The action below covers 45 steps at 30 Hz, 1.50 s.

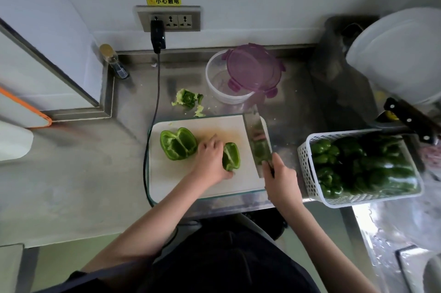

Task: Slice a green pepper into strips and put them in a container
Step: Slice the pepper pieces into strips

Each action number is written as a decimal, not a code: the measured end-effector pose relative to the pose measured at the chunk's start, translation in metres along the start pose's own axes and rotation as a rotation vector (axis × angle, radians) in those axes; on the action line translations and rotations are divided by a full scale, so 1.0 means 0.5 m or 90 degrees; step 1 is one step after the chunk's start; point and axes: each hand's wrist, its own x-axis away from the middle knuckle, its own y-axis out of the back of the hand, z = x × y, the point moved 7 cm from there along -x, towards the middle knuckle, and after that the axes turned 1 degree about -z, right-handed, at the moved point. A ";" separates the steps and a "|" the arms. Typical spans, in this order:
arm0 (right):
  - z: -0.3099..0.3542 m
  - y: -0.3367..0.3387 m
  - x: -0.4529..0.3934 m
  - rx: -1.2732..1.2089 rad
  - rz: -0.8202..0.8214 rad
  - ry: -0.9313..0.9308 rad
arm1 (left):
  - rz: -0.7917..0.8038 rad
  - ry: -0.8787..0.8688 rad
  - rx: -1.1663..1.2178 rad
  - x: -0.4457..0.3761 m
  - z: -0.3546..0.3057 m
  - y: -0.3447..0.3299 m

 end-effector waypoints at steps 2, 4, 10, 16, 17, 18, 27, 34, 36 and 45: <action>0.015 -0.025 0.005 0.004 0.020 0.012 | 0.013 0.037 0.008 0.005 0.005 0.002; 0.032 -0.052 0.009 0.005 0.041 0.022 | 0.021 0.062 0.013 0.011 -0.002 0.005; 0.037 -0.098 0.009 -0.001 0.066 0.003 | -0.014 0.080 0.003 0.019 -0.010 0.000; 0.036 -0.116 0.020 -0.025 0.048 0.009 | -0.023 0.092 0.215 0.029 -0.008 -0.007; 0.036 -0.118 0.019 -0.024 0.048 0.011 | -0.024 0.090 0.224 0.029 -0.006 -0.006; 0.036 -0.118 0.018 -0.024 0.046 0.010 | -0.024 0.089 0.226 0.029 -0.005 -0.004; 0.034 -0.098 0.021 -0.048 0.036 0.017 | 0.013 0.246 0.458 0.022 0.035 -0.017; 0.039 -0.105 0.024 -0.049 0.061 0.009 | 0.027 0.258 0.518 0.018 0.029 -0.033; 0.039 -0.111 0.023 -0.034 0.066 0.006 | 0.030 0.266 0.545 0.020 0.027 -0.034; 0.052 -0.132 0.024 0.080 0.069 0.026 | -0.010 0.312 0.569 0.025 0.031 -0.038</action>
